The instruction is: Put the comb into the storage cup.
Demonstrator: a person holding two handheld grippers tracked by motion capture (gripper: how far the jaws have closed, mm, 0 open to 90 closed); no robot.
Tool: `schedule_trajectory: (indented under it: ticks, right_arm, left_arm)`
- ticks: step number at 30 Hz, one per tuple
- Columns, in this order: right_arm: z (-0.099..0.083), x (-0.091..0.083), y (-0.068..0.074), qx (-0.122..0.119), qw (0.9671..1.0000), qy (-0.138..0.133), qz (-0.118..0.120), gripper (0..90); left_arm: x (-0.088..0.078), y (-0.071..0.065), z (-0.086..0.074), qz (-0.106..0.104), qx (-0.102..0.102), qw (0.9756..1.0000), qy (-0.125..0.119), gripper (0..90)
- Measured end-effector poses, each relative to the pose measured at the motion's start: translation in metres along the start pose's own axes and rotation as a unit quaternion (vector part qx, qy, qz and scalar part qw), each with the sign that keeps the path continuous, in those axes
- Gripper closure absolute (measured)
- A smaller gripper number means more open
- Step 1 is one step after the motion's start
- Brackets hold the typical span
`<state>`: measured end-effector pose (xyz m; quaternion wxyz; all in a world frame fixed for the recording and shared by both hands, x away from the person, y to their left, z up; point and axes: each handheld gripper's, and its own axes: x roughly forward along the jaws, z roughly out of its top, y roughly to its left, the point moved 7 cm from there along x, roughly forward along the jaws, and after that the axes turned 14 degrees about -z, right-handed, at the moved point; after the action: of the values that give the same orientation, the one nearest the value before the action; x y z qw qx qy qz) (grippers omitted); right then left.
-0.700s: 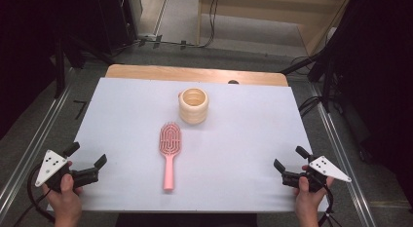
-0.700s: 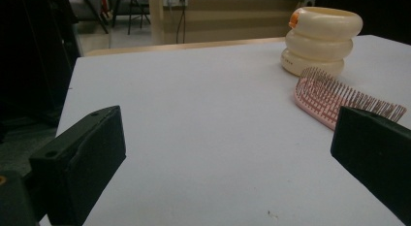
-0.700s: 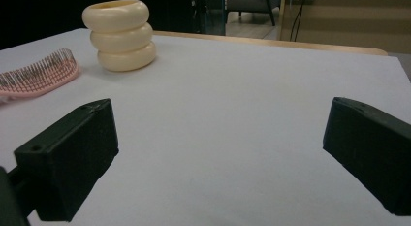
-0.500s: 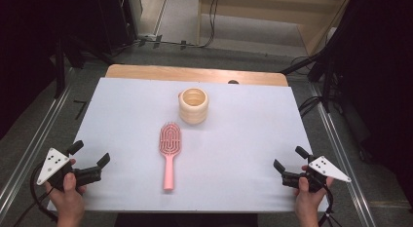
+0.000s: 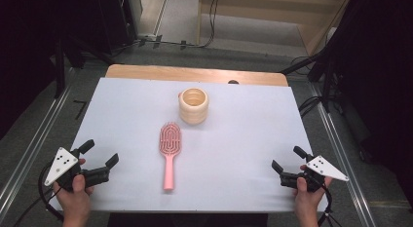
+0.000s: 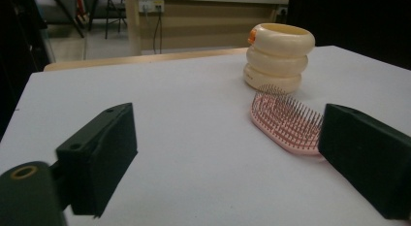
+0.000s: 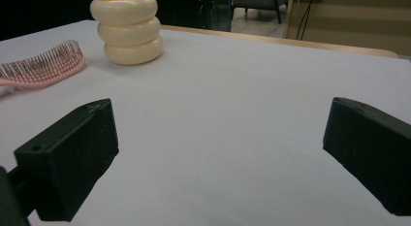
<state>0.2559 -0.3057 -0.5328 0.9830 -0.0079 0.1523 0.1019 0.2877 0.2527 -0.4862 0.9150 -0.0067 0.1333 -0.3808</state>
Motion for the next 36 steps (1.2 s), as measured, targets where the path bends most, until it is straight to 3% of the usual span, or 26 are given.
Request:
schedule_trajectory:
  ticks: [2,3,4,6,7,8,11,15,17,22,23,24,25,26,27,28,29,30,31,32,33,34,35,36]
  right_arm:
    - [0.000,0.000,0.000,0.000,1.0000,0.000,0.000,0.0]
    - [0.000,0.000,0.000,0.002,1.0000,0.001,0.001,0.0]
    - [0.000,0.000,0.000,0.002,1.0000,0.000,0.001,0.0]
    - [0.000,0.000,0.000,0.005,1.0000,0.001,0.000,0.0]
    - [-0.001,0.000,-0.001,0.004,1.0000,0.001,0.000,0.0]
    - [-0.001,0.000,0.000,0.004,1.0000,0.001,0.000,0.0]
    - [-0.001,0.001,0.000,0.001,1.0000,0.001,0.001,0.0]
    - [0.000,0.002,0.000,0.000,1.0000,0.000,0.003,0.0]
    - [0.000,0.001,0.000,0.000,1.0000,0.000,0.003,0.0]
    - [-0.001,0.001,0.000,0.001,1.0000,0.001,0.004,0.0]
    - [-0.001,0.001,0.000,0.001,1.0000,0.001,0.004,0.0]
    - [-0.001,0.001,0.000,0.000,1.0000,0.000,0.004,0.0]
    - [-0.001,0.001,0.001,0.000,1.0000,0.000,0.004,0.0]
    - [-0.001,0.001,0.001,0.001,1.0000,0.001,0.004,0.0]
    - [-0.001,0.001,0.001,0.001,1.0000,0.001,0.004,0.0]
    - [-0.001,0.001,0.000,0.001,1.0000,0.000,0.004,0.0]
    - [-0.001,0.001,0.000,0.001,1.0000,0.000,0.004,0.0]
    - [-0.001,0.001,0.000,0.001,1.0000,0.000,0.004,0.0]
    - [-0.001,0.001,0.000,0.001,1.0000,0.000,0.004,0.0]
    - [-0.001,0.000,0.001,0.003,1.0000,-0.002,0.008,0.0]
    - [-0.001,0.000,0.001,0.003,1.0000,-0.002,0.008,0.0]
    - [-0.001,0.000,0.001,0.001,1.0000,-0.002,0.008,0.0]
    - [-0.001,0.000,0.001,0.002,1.0000,-0.001,0.007,0.0]
    - [-0.001,0.000,0.001,0.000,1.0000,-0.002,0.007,0.0]
  left_arm:
    - [0.001,-0.002,0.002,-0.003,-0.004,1.0000,-0.001,14.2]
    - [0.002,-0.010,0.006,-0.023,-0.013,0.9996,-0.010,14.9]
    - [0.002,-0.010,0.006,-0.023,-0.013,0.9996,-0.010,18.8]
    - [0.007,-0.022,0.013,-0.039,-0.014,0.9991,-0.008,34.5]
    - [0.009,-0.028,0.015,-0.052,-0.015,0.9985,-0.008,39.0]
    - [0.009,-0.028,0.015,-0.052,-0.015,0.9985,-0.008,43.0]
    - [0.024,-0.047,0.015,-0.075,-0.008,0.9970,0.017,53.6]
    - [0.038,-0.065,0.011,-0.108,-0.015,0.9929,0.046,71.1]
    - [0.042,-0.070,0.010,-0.113,-0.013,0.9920,0.054,78.0]
    - [0.062,-0.093,0.004,-0.158,-0.006,0.9835,0.089,90.0]
    - [0.062,-0.093,0.004,-0.158,-0.006,0.9835,0.089,90.0]
    - [0.070,-0.102,0.003,-0.171,-0.009,0.9800,0.101,90.0]
    - [0.070,-0.102,0.003,-0.171,-0.009,0.9800,0.101,90.0]
    - [0.078,-0.111,0.000,-0.186,-0.017,0.9757,0.115,90.0]
    - [0.078,-0.111,0.000,-0.186,-0.017,0.9757,0.115,90.0]
    - [0.087,-0.120,-0.005,-0.197,-0.020,0.9712,0.133,90.0]
    - [0.087,-0.120,-0.005,-0.197,-0.020,0.9712,0.133,90.0]
    - [0.095,-0.128,-0.012,-0.206,-0.025,0.9661,0.153,90.0]
    - [0.095,-0.128,-0.012,-0.206,-0.025,0.9661,0.153,90.0]
    - [0.102,-0.135,-0.019,-0.216,-0.031,0.9607,0.172,90.0]
    - [0.102,-0.135,-0.019,-0.216,-0.031,0.9607,0.172,90.0]
    - [0.107,-0.141,-0.026,-0.220,-0.033,0.9561,0.190,90.0]
    - [0.108,-0.143,-0.028,-0.225,-0.034,0.9537,0.197,90.0]
    - [0.108,-0.143,-0.028,-0.225,-0.034,0.9537,0.197,90.0]
